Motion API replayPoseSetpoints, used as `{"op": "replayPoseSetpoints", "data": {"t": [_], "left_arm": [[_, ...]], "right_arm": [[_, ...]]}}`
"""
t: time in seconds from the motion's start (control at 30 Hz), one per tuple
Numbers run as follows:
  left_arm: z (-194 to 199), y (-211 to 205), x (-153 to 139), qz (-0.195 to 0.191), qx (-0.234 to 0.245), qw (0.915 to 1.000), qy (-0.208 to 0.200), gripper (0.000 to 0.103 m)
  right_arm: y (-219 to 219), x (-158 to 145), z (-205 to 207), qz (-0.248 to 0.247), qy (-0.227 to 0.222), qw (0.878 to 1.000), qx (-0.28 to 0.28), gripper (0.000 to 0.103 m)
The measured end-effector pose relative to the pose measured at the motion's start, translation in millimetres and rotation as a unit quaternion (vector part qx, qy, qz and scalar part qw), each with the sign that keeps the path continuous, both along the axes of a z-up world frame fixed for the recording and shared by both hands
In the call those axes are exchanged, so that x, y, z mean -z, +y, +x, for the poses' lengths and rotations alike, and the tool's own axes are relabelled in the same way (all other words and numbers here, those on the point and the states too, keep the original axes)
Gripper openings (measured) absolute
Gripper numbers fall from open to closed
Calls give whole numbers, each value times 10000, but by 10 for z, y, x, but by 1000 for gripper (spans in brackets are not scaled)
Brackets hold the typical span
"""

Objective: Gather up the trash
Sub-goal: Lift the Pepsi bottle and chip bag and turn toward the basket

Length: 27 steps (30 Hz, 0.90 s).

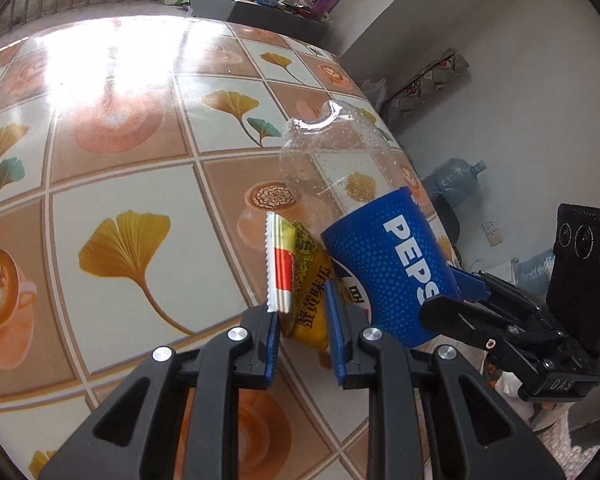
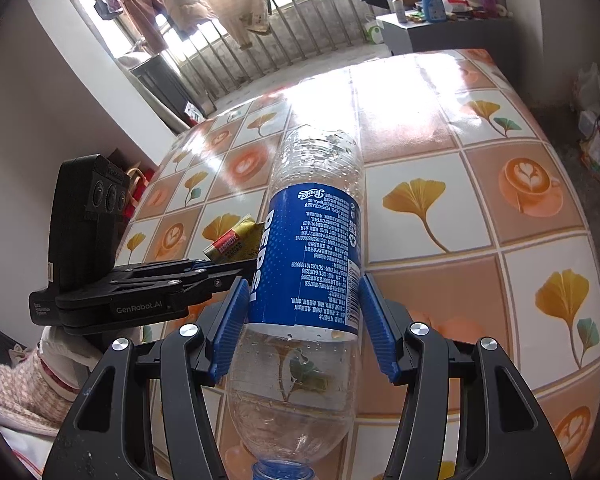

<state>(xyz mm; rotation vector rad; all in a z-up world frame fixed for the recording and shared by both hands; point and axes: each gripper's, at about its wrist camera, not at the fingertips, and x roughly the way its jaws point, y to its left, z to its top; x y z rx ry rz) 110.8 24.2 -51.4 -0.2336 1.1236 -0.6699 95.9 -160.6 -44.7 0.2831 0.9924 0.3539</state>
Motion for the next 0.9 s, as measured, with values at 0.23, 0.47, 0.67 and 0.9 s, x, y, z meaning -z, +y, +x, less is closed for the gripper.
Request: {"op": "replayPoseSetpoints", "data": {"t": [0.23,0.47,0.67,0.9], "left_arm": [[-27,-96,-53,391,-19,9987,-336,11],[-43,-130,-78,510,-58,9972,-539,6],[-106,-127,-151,615,-44,9948,-809,6],[-172,-142,-234,707,-45,9918,-1067,5]], "right_arm": [[-8,-4,-16,-10,8,10000,51,53],[-29,-40,-43,26,18,9999,110,52],[-85,-120,-72,68,-51,9998,201,52],[-133,-200,-114,118,-135,9994,294,52]]}}
